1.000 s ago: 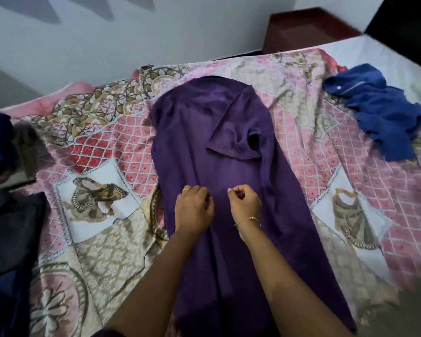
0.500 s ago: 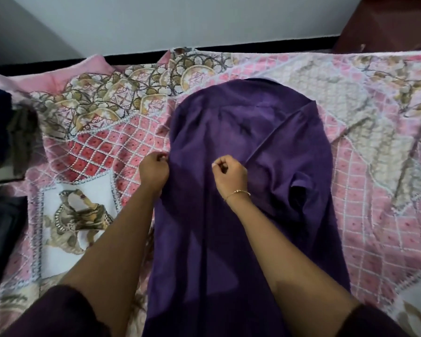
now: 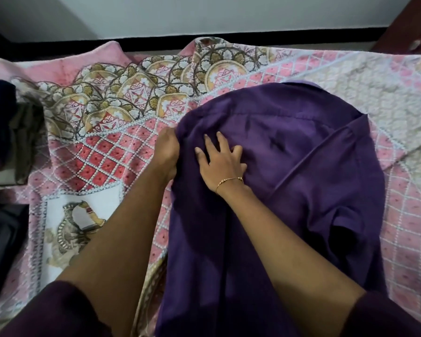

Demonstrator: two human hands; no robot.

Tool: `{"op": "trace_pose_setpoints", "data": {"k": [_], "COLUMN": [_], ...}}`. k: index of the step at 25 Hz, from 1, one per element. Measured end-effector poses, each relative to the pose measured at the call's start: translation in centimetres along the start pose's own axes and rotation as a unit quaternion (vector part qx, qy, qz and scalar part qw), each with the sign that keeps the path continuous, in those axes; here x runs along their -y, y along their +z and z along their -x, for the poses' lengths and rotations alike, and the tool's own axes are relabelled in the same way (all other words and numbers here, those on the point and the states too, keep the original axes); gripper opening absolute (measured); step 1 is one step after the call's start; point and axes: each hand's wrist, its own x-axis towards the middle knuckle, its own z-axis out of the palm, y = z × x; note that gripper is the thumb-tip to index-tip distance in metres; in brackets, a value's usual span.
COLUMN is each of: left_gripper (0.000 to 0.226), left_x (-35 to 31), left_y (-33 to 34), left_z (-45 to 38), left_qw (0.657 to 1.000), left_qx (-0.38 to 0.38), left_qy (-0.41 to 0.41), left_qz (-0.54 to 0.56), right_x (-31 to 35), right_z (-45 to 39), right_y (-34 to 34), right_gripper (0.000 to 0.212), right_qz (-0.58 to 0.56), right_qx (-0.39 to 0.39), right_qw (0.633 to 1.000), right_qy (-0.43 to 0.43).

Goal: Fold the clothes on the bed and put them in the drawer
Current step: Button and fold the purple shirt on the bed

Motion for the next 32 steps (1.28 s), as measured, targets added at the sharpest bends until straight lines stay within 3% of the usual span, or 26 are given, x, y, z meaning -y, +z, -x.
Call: {"op": "trace_pose_setpoints", "data": {"k": [2,4,5,7,9,10,11,13,14,15,16,17,18,20,21,23,24,25,26,28,30,32], "left_gripper": [0.028,0.031,0.032,0.051,0.060,0.054,0.048,0.039,0.035,0.029,0.022,0.013,0.012,0.044,0.054,0.062,0.061,0.062,0.071,0.083,0.061,0.035], "left_x": [-0.8,-2.3,-3.2,-4.5,-4.9,-5.2,-6.0,-7.4,-7.9,-8.2,-8.5,-8.4,-8.1,-6.2,-4.9,-1.8,-0.5,0.7,1.7,2.9,3.1,2.5], "left_y": [-1.7,-3.3,-3.7,-3.9,-3.3,-2.9,-2.5,-1.8,-1.2,0.0,1.4,2.9,4.3,6.9,7.7,7.4,6.5,5.5,4.4,3.1,2.4,2.2], "left_z": [-1.2,-1.2,-1.0,-0.8,-0.5,-0.2,0.5,1.3,1.6,2.2,3.3,4.9,6.4,8.2,8.7,7.7,6.9,6.2,5.6,4.9,5.2,6.1], "left_qw": [0.988,0.944,0.927,0.877,0.759,0.741,0.755,0.839,0.893,0.943,0.970,0.970,0.958,0.925,0.897,0.807,0.785,0.796,0.817,0.825,0.804,0.813], "left_qx": [-0.151,-0.270,-0.278,-0.205,-0.118,-0.119,-0.144,-0.170,-0.128,-0.035,0.085,0.187,0.264,0.326,0.318,0.196,0.132,0.084,0.063,0.103,0.123,0.017], "left_qy": [0.045,0.129,0.163,0.173,0.165,0.181,0.188,0.184,0.160,0.114,0.070,0.042,0.027,0.090,0.161,0.320,0.339,0.312,0.268,0.219,0.252,0.319], "left_qz": [-0.006,-0.136,-0.193,-0.399,-0.619,-0.635,-0.611,-0.482,-0.402,-0.310,-0.216,-0.149,-0.107,-0.172,-0.261,-0.456,-0.501,-0.512,-0.507,-0.511,-0.525,-0.487], "right_x": [0.4,0.8,0.9,1.0,0.9,0.9,1.1,1.0,0.9,0.8,0.3,-0.2,-1.3,-4.2,-5.7,-7.3,-7.6,-7.8,-7.8,-7.7,-7.2,-6.8], "right_z": [-0.2,-0.3,-0.3,-0.5,-0.8,-1.1,-1.3,-2.8,-3.3,-3.5,-3.4,-2.8,-2.5,-1.6,-1.3,-0.9,-0.6,-0.3,0.1,0.8,1.5,1.7], "right_y": [0.3,0.5,0.7,0.8,0.6,0.4,-0.1,-0.3,-0.5,-1.0,-1.6,-2.6,-3.2,-5.0,-5.7,-6.3,-6.4,-6.5,-6.4,-5.7,-5.3,-4.5], "right_gripper": [0.056,0.058,0.058,0.058,0.054,0.052,0.050,0.051,0.051,0.051,0.049,0.046,0.042,0.040,0.042,0.047,0.049,0.049,0.049,0.053,0.063,0.064], "right_qz": [0.048,0.106,0.133,0.162,0.156,0.139,0.117,0.113,0.109,0.074,-0.017,-0.155,-0.313,-0.524,-0.596,-0.689,-0.700,-0.686,-0.648,-0.595,-0.595,-0.604], "right_qx": [0.035,0.046,0.046,0.045,0.046,0.052,0.062,0.112,0.138,0.154,0.155,0.137,0.100,0.034,0.017,-0.011,-0.017,-0.015,-0.015,-0.003,0.028,0.042], "right_qw": [0.998,0.993,0.990,0.986,0.986,0.989,0.991,0.987,0.984,0.985,0.988,0.978,0.941,0.831,0.771,0.669,0.657,0.674,0.712,0.758,0.761,0.757], "right_qy": [0.013,0.011,0.005,-0.009,-0.022,-0.023,-0.015,-0.007,-0.011,-0.013,0.000,0.032,0.080,0.183,0.224,0.279,0.281,0.274,0.269,0.268,0.258,0.246]}}
